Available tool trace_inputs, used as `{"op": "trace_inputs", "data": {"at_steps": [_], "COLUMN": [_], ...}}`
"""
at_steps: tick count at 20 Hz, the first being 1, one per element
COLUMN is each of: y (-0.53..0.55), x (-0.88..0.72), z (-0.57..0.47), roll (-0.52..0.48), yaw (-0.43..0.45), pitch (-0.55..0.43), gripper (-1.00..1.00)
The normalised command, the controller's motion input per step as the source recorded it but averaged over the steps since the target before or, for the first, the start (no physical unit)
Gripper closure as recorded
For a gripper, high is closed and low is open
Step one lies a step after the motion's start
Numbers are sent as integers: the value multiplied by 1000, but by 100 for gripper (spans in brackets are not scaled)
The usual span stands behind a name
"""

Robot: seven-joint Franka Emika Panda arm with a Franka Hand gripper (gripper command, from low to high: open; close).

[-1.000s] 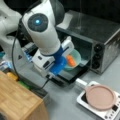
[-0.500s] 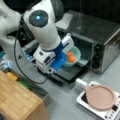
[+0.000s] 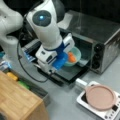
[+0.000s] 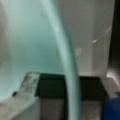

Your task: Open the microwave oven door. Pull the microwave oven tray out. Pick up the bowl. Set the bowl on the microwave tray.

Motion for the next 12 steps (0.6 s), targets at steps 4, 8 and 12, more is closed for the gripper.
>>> {"op": "trace_inputs", "data": {"at_steps": [4, 8, 12], "y": [537, 475, 286], "x": [-522, -516, -457], "z": [-22, -15, -106], "roll": [-20, 28, 87], "yaw": [-180, -171, -162], "pitch": [-245, -260, -263], "gripper": [100, 100, 100]}}
